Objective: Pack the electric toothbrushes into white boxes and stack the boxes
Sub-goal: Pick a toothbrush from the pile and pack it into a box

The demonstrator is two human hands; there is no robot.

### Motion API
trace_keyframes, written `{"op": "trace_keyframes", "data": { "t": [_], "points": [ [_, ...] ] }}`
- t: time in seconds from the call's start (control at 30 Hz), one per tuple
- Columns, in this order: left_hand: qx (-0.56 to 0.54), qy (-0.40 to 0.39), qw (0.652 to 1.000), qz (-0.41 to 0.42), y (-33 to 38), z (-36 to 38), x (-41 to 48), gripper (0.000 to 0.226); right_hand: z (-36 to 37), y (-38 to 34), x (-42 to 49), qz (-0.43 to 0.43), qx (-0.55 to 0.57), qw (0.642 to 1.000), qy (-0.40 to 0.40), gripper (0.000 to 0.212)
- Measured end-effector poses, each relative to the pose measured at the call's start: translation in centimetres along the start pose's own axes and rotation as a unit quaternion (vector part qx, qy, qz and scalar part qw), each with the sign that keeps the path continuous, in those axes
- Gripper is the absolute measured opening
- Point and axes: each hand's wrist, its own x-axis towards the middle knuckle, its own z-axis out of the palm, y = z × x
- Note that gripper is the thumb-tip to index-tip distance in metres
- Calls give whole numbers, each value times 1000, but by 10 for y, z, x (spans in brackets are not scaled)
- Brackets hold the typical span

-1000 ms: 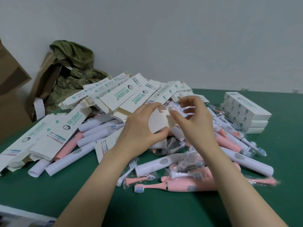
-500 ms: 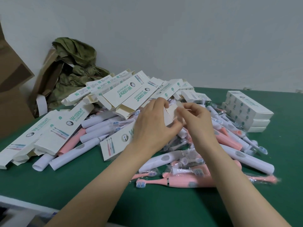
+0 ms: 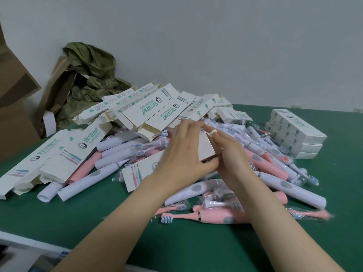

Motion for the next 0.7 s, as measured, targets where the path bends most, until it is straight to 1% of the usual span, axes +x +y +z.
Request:
{"op": "trace_keyframes", "data": {
  "t": [0.03, 0.07, 0.1, 0.17, 0.2, 0.37, 0.43, 0.53, 0.6, 0.7],
  "points": [
    [49, -15, 999, -12, -6, -4, -6, 71, -1, 0, 1, -9, -8, 1000, 4, 27],
    [93, -26, 995, -30, -12, -8, -11, 73, -1, 1, 1, -17, -17, 1000, 4, 26],
    [115, -35, 992, -49, -18, -12, -15, 69, 0, 1, 2, -24, -26, 999, 2, 25],
    [100, -46, 991, -75, -26, -18, -19, 60, 2, 4, 1, -38, -57, 998, -3, 26],
    [91, -49, 991, -79, -27, -20, -18, 58, 4, 6, 0, -51, -85, 995, 0, 27],
    [88, -80, 991, -60, -20, -17, -1, 52, 4, 12, -6, -138, -236, 960, 55, 35],
    [127, -82, 987, -51, -20, -15, 4, 55, 2, 14, -4, -151, -274, 948, 66, 39],
    [175, -72, 982, -23, -22, -13, 12, 54, 7, 18, -4, -178, -306, 934, 42, 44],
    [179, -66, 981, -19, -22, -12, 14, 55, 8, 17, -4, -189, -316, 929, 19, 45],
    [185, -43, 982, -14, -23, -15, 11, 65, 9, 16, -4, -204, -288, 936, 1, 35]
  ]
}}
